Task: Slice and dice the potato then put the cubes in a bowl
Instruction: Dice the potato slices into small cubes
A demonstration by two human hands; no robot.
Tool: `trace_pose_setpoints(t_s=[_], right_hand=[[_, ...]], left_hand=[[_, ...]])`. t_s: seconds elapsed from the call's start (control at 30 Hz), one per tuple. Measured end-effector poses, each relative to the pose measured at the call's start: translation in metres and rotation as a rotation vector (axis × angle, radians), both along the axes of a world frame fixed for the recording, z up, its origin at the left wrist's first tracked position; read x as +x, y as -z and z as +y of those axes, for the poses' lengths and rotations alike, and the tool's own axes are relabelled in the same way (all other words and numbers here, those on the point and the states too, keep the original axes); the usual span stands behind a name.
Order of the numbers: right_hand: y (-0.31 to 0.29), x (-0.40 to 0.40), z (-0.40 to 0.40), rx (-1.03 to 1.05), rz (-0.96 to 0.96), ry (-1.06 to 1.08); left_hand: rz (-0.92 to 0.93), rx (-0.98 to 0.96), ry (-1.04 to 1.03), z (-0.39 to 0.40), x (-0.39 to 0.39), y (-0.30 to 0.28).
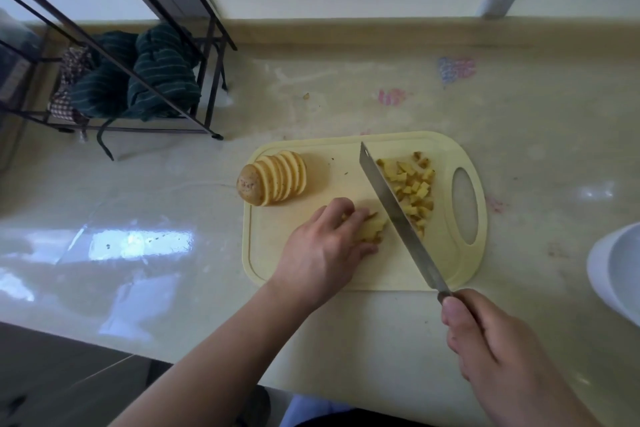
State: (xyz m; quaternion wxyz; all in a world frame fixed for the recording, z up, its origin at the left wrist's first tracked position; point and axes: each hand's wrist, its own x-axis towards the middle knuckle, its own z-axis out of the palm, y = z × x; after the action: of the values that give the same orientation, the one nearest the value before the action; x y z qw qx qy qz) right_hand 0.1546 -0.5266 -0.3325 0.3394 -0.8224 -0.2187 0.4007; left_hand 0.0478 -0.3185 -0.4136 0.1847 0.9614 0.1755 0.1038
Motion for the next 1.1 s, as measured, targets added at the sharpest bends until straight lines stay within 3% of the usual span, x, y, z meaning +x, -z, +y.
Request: trace_pose_setpoints(t_s=[0.2, 0.53, 0.67, 0.77, 1.1], right_hand=[[0.005, -0.011, 0.016, 0.015, -0.111, -0.025], [0.006, -0.009, 0.018, 0.014, 0.015, -0.02], [0.005, -0.009, 0.017, 0.027, -0.015, 0.006], [0.005, -0.015, 0.017, 0.008, -0.074, -0.034], [0.002, -0.005, 0.021, 0.026, 0.042, -0.049]], left_hand=[[0.037, -0.025, -0.075, -0.009, 0.013, -0.008], [0.041, -0.062, -0.064, -0.008, 0.007, -0.011], [0.048, 0.039, -0.028, -0.003, 0.003, -0.01], [0.012, -0.013, -0.012, 0.002, 0.003, -0.004], [-0.028, -0.022, -0.081, -0.011, 0.013, -0.002]])
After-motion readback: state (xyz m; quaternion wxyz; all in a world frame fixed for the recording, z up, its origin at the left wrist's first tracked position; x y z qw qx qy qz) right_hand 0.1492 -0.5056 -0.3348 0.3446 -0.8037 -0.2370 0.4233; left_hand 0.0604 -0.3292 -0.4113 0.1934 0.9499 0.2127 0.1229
